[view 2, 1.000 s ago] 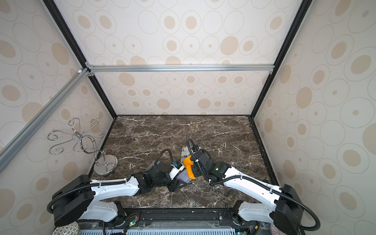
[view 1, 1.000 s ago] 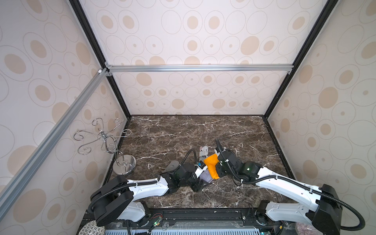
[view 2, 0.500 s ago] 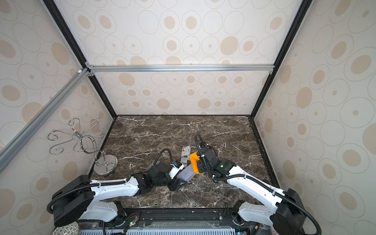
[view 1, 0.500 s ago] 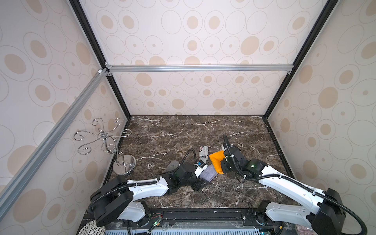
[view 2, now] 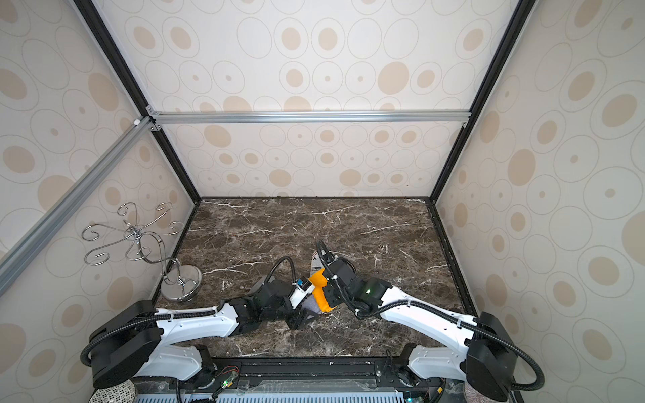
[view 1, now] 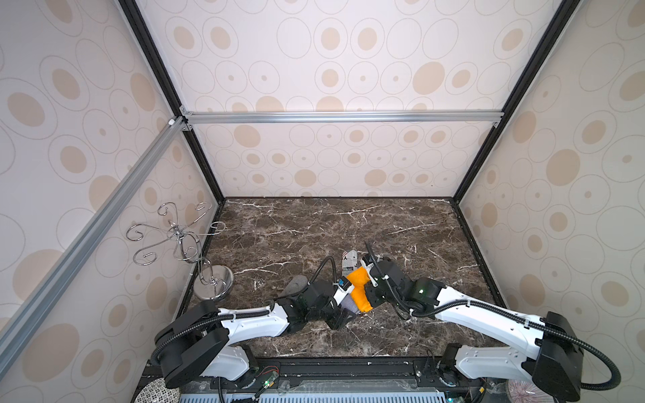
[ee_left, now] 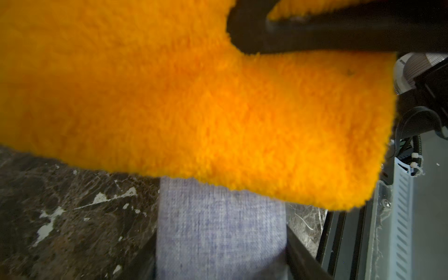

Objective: Wipe the eyeglass case
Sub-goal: Wipe the dirt from the eyeglass case.

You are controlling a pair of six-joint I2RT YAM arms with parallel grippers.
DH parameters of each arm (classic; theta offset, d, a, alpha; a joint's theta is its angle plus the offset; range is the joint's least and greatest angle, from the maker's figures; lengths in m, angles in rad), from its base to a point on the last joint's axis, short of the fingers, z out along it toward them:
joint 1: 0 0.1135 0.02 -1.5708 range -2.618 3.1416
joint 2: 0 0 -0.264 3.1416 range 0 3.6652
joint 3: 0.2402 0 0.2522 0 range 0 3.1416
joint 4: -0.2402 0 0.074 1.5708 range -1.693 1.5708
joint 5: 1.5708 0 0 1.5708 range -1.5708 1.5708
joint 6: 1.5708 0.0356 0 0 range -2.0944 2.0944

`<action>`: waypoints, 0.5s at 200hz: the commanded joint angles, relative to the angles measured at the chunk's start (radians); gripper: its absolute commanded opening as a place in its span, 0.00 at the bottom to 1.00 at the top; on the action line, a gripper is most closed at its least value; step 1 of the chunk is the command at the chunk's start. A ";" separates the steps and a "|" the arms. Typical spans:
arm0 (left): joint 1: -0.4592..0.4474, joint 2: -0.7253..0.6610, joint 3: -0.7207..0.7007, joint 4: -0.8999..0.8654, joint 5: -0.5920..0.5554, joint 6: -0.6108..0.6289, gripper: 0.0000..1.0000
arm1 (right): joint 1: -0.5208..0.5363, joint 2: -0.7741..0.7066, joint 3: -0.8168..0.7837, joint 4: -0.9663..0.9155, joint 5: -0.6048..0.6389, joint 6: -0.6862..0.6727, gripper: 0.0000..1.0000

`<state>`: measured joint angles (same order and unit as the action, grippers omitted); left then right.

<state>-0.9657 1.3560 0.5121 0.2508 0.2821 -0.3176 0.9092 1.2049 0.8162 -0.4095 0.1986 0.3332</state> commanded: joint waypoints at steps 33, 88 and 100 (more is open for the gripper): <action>0.004 -0.021 0.037 0.137 -0.023 -0.003 0.49 | 0.048 0.010 0.007 -0.018 -0.083 -0.020 0.00; 0.003 -0.010 0.063 0.121 -0.038 -0.029 0.48 | 0.047 0.007 0.032 -0.076 0.007 0.066 0.00; 0.004 -0.014 0.068 0.114 -0.040 -0.034 0.48 | 0.030 -0.011 0.022 -0.075 -0.023 0.082 0.00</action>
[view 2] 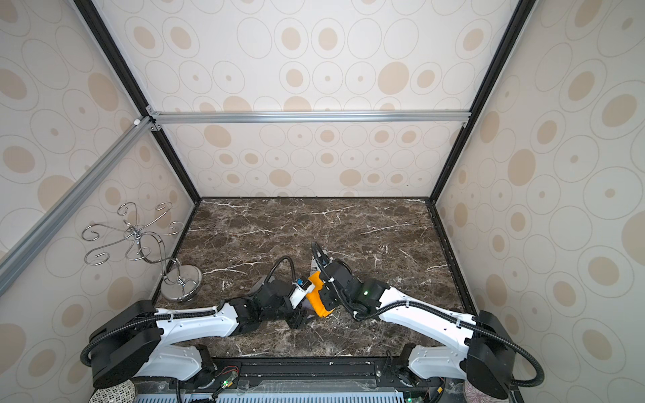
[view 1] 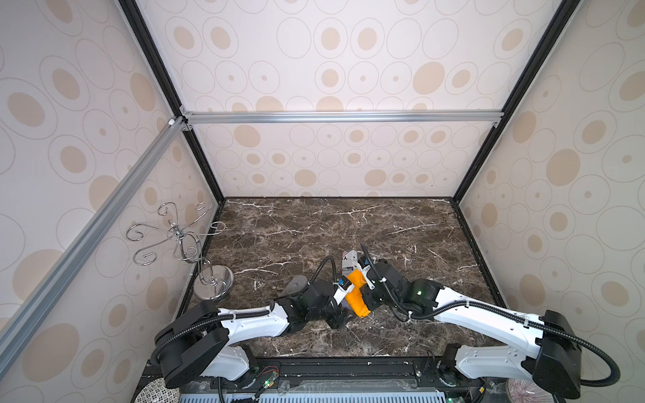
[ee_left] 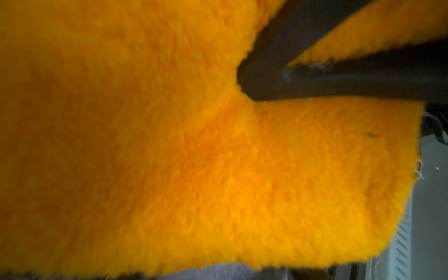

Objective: Wipe the eyeglass case
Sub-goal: Wipe the dirt from the eyeglass case.

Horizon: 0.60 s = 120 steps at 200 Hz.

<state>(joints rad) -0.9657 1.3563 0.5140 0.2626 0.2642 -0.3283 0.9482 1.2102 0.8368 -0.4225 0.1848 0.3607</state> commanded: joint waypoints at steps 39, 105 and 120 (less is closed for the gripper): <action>0.004 -0.032 0.076 0.090 -0.040 -0.037 0.48 | -0.060 -0.111 -0.041 -0.060 -0.079 0.063 0.00; 0.084 -0.029 0.035 0.243 0.108 -0.272 0.46 | -0.196 -0.318 -0.125 -0.079 -0.155 0.117 0.00; 0.117 -0.037 0.005 0.317 0.159 -0.323 0.45 | -0.247 -0.378 -0.150 -0.062 -0.212 0.141 0.00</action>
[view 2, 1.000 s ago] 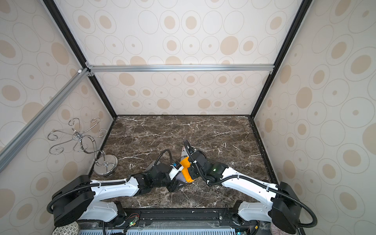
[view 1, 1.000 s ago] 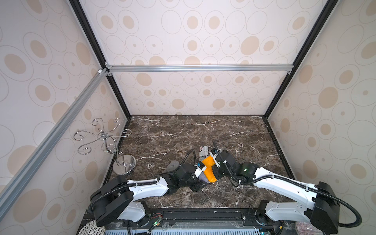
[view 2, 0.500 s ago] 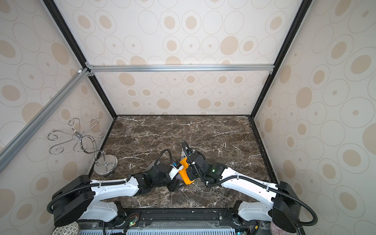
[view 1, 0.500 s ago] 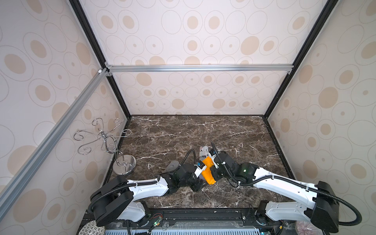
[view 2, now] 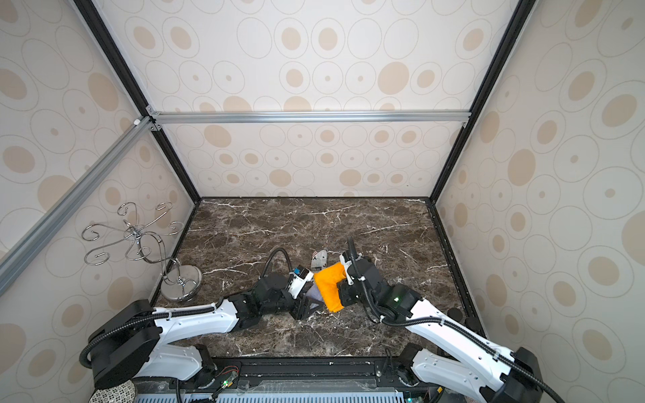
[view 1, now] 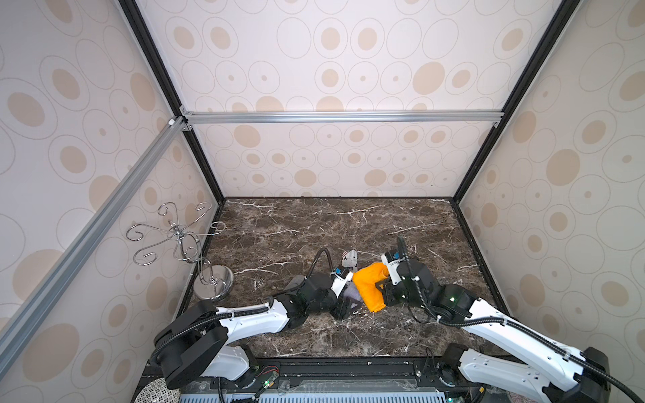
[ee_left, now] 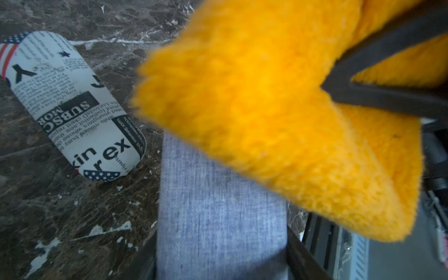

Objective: Wipe the eyeglass case
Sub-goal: Wipe the dirt from the eyeglass case.

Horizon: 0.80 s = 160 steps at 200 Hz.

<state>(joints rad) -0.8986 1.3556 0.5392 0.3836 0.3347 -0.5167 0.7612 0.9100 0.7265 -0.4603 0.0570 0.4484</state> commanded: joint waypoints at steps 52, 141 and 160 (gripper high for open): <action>0.141 -0.046 -0.022 0.340 0.259 -0.321 0.45 | -0.091 -0.167 -0.053 0.005 -0.177 0.085 0.00; 0.153 -0.048 0.036 0.215 0.273 -0.248 0.45 | 0.039 0.003 -0.002 0.090 -0.202 0.059 0.00; 0.151 -0.049 0.032 0.172 0.256 -0.209 0.45 | 0.062 0.012 -0.009 0.103 -0.179 0.067 0.00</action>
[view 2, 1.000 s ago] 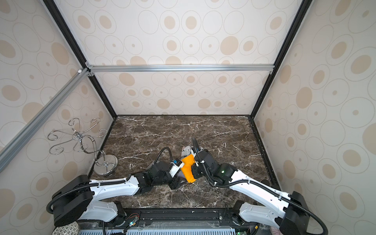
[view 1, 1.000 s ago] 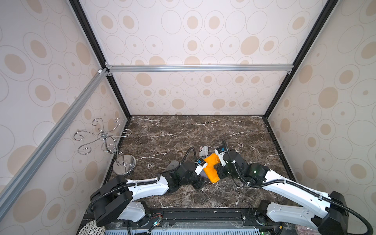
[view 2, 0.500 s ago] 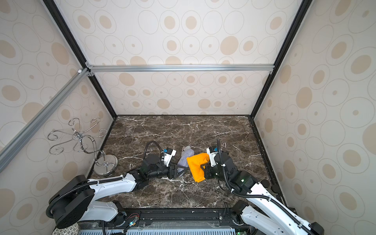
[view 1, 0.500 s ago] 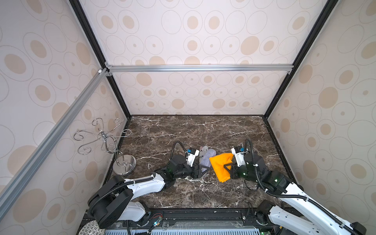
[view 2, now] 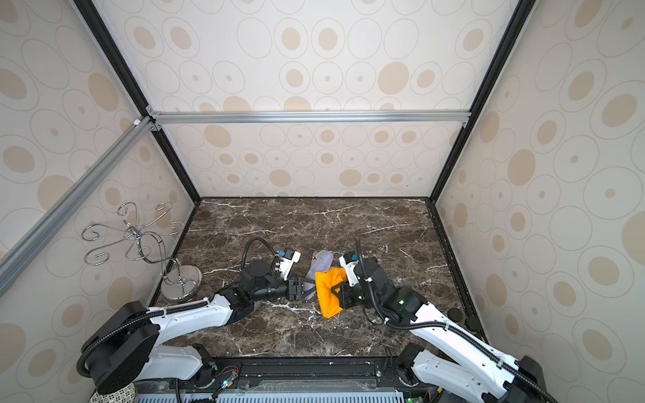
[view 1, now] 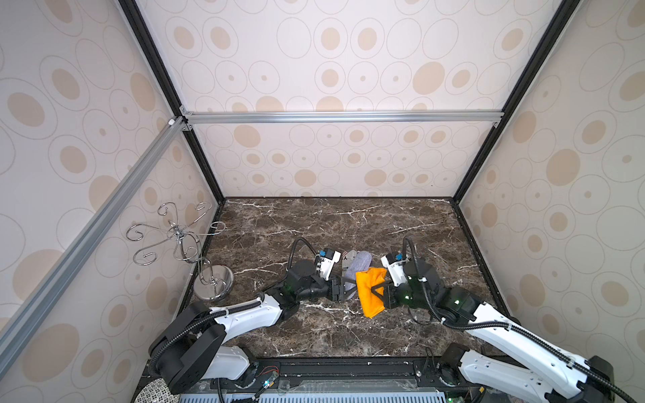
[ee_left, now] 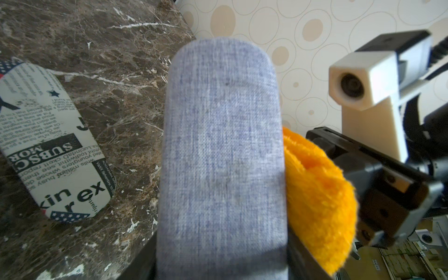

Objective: Wipe the eyeglass case
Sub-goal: Wipe the dirt from the eyeglass case.

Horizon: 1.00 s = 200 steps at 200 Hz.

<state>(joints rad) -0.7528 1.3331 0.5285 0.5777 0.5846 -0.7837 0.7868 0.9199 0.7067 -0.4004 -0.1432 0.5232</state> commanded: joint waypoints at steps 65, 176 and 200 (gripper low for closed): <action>-0.027 -0.012 0.001 -0.016 0.011 0.065 0.45 | -0.031 -0.003 0.059 -0.005 0.275 0.025 0.00; -0.049 0.007 0.026 -0.009 0.022 0.113 0.45 | 0.154 0.094 0.017 0.049 0.263 -0.008 0.00; -0.061 0.011 0.025 -0.019 0.029 0.141 0.45 | 0.137 0.055 0.030 0.018 0.353 -0.011 0.00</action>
<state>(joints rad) -0.7872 1.3388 0.5259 0.5346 0.5747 -0.6987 0.9283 1.0180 0.7273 -0.4034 0.1360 0.5117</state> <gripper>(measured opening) 0.604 0.112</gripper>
